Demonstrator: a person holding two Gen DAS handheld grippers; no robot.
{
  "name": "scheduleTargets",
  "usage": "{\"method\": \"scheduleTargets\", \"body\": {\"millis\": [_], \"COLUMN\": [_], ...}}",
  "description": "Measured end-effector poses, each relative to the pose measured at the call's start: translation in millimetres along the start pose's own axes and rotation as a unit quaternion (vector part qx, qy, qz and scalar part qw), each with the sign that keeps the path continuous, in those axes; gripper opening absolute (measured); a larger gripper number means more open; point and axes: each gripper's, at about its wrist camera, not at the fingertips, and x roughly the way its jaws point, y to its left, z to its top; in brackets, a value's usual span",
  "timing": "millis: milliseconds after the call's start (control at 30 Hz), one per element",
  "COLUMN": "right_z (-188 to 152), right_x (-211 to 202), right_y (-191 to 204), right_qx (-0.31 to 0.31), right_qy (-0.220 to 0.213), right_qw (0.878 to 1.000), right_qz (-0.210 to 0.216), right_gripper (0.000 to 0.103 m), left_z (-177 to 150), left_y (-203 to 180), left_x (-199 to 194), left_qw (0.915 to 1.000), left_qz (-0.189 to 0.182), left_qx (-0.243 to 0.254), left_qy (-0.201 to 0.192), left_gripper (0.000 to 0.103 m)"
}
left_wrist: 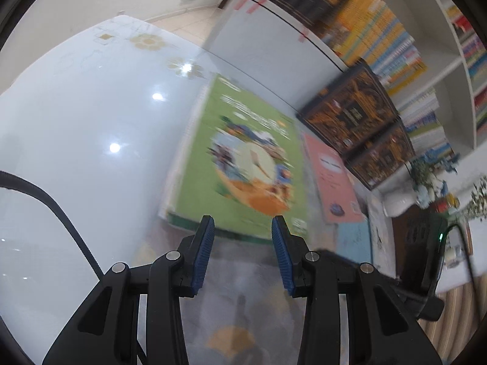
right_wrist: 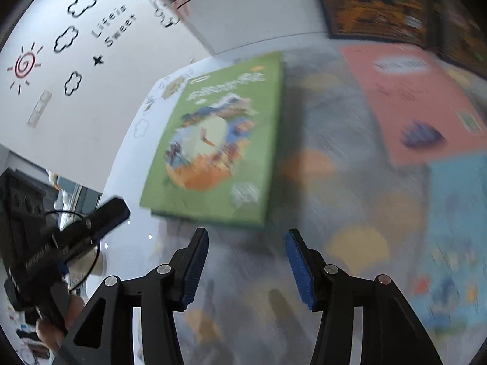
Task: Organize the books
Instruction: 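Lower the green book onto the stack and open both grippers, then move both grippers over the blue book to the white comic book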
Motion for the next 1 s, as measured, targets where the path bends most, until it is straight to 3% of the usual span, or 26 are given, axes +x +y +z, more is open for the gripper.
{"method": "scheduleTargets", "body": {"millis": [333,367,400,467,667,800,867,1000], "right_z": [-75,-80,-83,-90,-107,-109,-104,-92], "right_x": [-76,-85,-92,-110,-149,-155,-151,-138], "right_y": [-79,-86,-92,-106,-160,-199,-215,-231], "right_qx": [0.070,0.071,0.071,0.073,0.073,0.078,0.076,0.084], "right_qy": [-0.018,-0.022,-0.026,-0.035,-0.052,-0.075,-0.075,-0.064], "right_qw": [0.997,0.997,0.997,0.997,0.995,0.991,0.992,0.991], "right_qz": [-0.008,-0.011,-0.013,-0.018,-0.046,-0.075,-0.069,-0.079], "right_gripper": [0.051,0.052,0.052,0.055,0.058,0.057,0.041,0.040], "left_z": [-47,-52,-58,-70,-98,-112,-116,-123], "left_y": [-101,-110,-122,-147,-195,-203,-204,-203], "left_x": [19,21,24,27,55,95,111,144], "left_qw": [0.9957,0.9949,0.9938,0.9928,0.9920,0.9927,0.9929,0.9926], "left_qz": [-0.017,-0.019,-0.021,-0.024,-0.022,0.006,0.016,0.037], "left_qx": [0.075,0.081,0.088,0.100,0.105,0.096,0.090,0.076], "left_qy": [0.051,0.057,0.064,0.062,0.067,0.072,0.076,0.087], "left_gripper": [0.044,0.052,0.067,0.077,0.077,0.076,0.075,0.075]}}
